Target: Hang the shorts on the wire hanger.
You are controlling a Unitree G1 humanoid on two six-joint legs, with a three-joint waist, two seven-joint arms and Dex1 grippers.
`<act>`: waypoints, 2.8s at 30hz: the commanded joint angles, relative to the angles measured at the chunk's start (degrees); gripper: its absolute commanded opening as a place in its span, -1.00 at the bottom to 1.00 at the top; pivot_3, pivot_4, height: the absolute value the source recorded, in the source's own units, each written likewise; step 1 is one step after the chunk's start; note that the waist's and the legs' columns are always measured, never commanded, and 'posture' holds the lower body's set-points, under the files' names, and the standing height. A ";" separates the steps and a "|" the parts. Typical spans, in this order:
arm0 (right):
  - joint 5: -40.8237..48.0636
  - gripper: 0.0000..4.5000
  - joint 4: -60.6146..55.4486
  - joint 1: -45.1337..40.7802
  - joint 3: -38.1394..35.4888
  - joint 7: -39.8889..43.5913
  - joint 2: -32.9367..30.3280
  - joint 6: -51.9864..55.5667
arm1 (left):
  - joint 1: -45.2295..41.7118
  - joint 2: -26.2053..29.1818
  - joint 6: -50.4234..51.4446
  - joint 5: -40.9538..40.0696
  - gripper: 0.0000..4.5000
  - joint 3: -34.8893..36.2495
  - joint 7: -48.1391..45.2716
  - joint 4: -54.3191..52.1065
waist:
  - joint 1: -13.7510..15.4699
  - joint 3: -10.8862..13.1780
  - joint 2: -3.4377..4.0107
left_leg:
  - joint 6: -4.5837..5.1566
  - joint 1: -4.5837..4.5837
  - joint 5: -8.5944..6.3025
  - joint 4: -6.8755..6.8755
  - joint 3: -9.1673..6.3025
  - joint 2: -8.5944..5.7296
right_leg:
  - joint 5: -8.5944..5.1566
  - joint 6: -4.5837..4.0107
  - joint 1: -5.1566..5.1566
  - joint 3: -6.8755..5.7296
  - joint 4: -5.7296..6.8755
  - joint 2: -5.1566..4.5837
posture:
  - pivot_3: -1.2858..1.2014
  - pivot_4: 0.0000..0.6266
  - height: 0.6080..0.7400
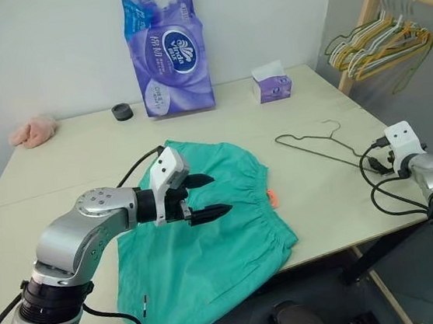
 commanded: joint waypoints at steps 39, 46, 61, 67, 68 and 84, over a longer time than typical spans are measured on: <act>-0.64 0.83 -1.64 0.03 -0.96 21.88 2.80 12.91 | -1.15 1.07 -4.39 1.88 1.00 1.39 -4.39 0.95 | -0.68 -0.18 -0.29 | -0.06 0.38 -0.07 0.01 -0.48 0.00 | -0.07 0.11 0.54 -0.22 -0.25 0.00 | -0.17 -0.86 1.00; -1.95 -0.20 -3.02 1.70 2.19 24.89 4.35 15.04 | -1.20 1.13 -4.55 1.78 1.00 1.77 -4.44 1.03 | -0.67 -0.50 -0.78 | -0.05 0.39 -0.08 0.01 -0.55 0.03 | -0.07 0.11 0.56 -0.27 -0.25 0.01 | -0.17 -0.86 1.00; 2.65 -0.98 -15.49 0.98 -2.34 22.40 5.81 13.71 | -1.62 0.63 -4.77 2.66 1.00 4.28 -1.69 3.87 | -0.55 -0.78 -1.17 | -0.17 0.58 -0.16 0.00 -0.55 0.07 | -0.09 0.13 0.73 -0.23 -0.36 0.05 | -0.17 -0.86 1.00; 2.05 -0.98 -34.68 5.62 0.93 25.05 5.15 9.10 | -4.43 0.51 -4.34 1.80 1.00 9.19 0.18 11.22 | -0.45 -0.10 -0.15 | -0.17 0.22 -0.16 0.06 -0.47 -0.01 | -0.28 0.49 0.35 -0.16 -0.20 -0.04 | -0.18 -0.86 1.00; 1.57 -0.98 -36.35 5.96 1.21 24.14 5.06 8.49 | -4.79 0.85 -4.78 2.11 1.00 9.64 0.07 12.14 | -0.44 -0.07 -0.10 | -0.17 0.21 -0.16 0.06 -0.49 0.00 | -0.29 0.50 0.33 -0.18 -0.18 -0.04 | -0.18 -0.86 1.00; -17.23 -0.98 -42.35 2.71 15.78 15.83 0.76 -41.45 | -4.97 8.21 2.52 0.07 1.00 12.30 -10.62 25.79 | -0.73 0.05 0.02 | -0.19 0.12 -0.16 0.03 -0.60 -0.03 | -0.23 0.39 0.13 -0.24 -0.06 -0.07 | -0.18 -0.85 1.00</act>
